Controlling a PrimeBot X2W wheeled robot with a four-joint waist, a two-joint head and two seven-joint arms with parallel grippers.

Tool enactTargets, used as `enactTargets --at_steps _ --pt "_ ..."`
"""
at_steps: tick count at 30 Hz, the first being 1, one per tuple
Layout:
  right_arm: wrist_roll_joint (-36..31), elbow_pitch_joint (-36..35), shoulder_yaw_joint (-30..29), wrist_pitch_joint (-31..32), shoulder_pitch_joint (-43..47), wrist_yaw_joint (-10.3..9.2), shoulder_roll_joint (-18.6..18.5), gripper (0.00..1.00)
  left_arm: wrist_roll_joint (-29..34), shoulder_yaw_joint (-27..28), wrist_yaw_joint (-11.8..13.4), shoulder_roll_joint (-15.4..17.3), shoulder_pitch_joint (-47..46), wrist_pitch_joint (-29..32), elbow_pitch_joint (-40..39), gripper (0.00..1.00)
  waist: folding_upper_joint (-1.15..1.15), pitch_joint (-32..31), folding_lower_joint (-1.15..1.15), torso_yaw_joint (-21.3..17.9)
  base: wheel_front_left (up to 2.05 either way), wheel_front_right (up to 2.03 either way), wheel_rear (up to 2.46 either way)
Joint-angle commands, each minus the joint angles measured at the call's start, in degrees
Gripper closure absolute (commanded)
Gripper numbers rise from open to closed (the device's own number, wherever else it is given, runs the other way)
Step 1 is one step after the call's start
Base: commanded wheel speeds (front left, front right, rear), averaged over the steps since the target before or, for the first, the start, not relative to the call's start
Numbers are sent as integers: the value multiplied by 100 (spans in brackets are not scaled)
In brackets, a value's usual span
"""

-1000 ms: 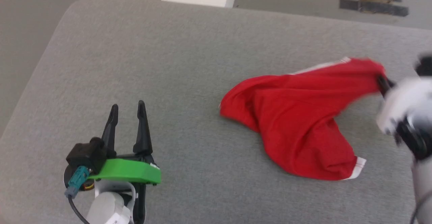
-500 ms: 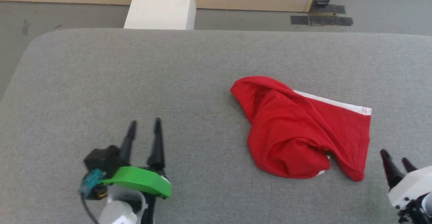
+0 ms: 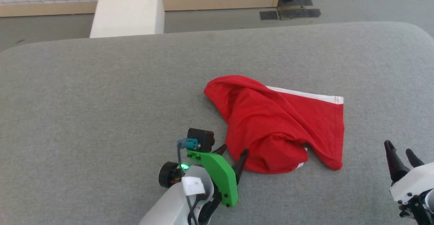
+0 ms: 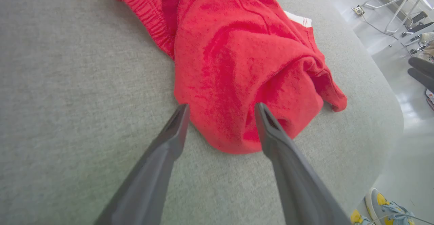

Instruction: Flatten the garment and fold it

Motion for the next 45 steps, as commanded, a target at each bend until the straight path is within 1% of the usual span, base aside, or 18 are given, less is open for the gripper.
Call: enactTargets --at_steps 1,6,7,8,9,12,15,18,21,24,27,31,35,39,40,41,44,45 --pt "61 -22 50 -55 -7 -8 0 0 -3 -82 67 11 -171 2 176 0 -1 138 0 -162 0 0 0" --pt "136 21 150 -166 -8 -8 0 0 -130 -440 197 11 -456 109 840 1 -1 242 0 -303 0 0 0" --pt "142 27 155 -181 -12 -8 0 0 -175 -471 207 11 -489 96 897 61 -1 257 0 -311 0 0 0" --pt "149 31 155 -200 -19 -8 0 0 -269 -487 188 11 -520 43 924 95 -1 283 0 -313 0 0 0" --pt "150 38 148 -217 -25 -8 0 0 -345 -505 165 11 -535 33 948 100 -1 289 0 -307 0 0 0" --pt "139 74 141 -258 -33 -8 0 0 -572 -416 72 11 -585 -264 835 100 -1 269 0 -232 0 0 0" --pt "137 113 187 -273 -43 -8 0 0 -658 -151 81 66 -557 -718 526 100 -1 199 0 -113 0 0 0" --pt "144 156 216 -283 -21 -8 0 0 -738 173 228 303 -366 -1026 -94 100 -1 83 0 94 0 0 0" --pt "140 188 233 -271 16 -8 0 0 -721 339 495 678 -65 -915 -875 100 -1 -20 0 340 0 0 0" --pt "138 202 275 -259 29 -8 0 0 -636 409 924 1196 401 -457 -1820 100 -1 -95 0 596 0 0 0" --pt "131 206 311 -243 29 -8 0 0 -593 388 1387 1674 953 179 -2729 100 -1 -138 0 855 0 0 0" --pt "116 213 341 -230 2 -8 0 0 -851 92 1762 2071 1665 1266 -3595 100 -1 -157 0 1129 0 0 0" --pt "102 245 389 -224 -40 -8 0 0 -1420 -261 1913 2123 2155 2228 -3898 100 -1 -152 0 1297 0 0 0" --pt "108 296 451 -239 -90 -8 0 0 -1838 -378 1865 1952 2298 2550 -3873 100 -1 -147 0 1326 0 0 0" --pt "110 307 466 -242 -100 -8 0 0 -1882 -358 1834 1906 2293 2518 -3873 53 -1 -146 0 1321 0 0 0" --pt "114 318 479 -249 -107 -8 0 0 -1926 -349 1768 1868 2275 2491 -3882 0 -1 -144 0 1312 0 0 0" --pt "114 344 487 -277 -94 -8 0 0 -2091 -48 1516 1666 2176 2077 -4036 0 -1 -150 0 1262 0 0 0" --pt "110 354 482 -288 -85 -8 0 0 -2107 88 1343 1633 2098 1860 -4113 0 -1 -154 0 1240 0 0 0"
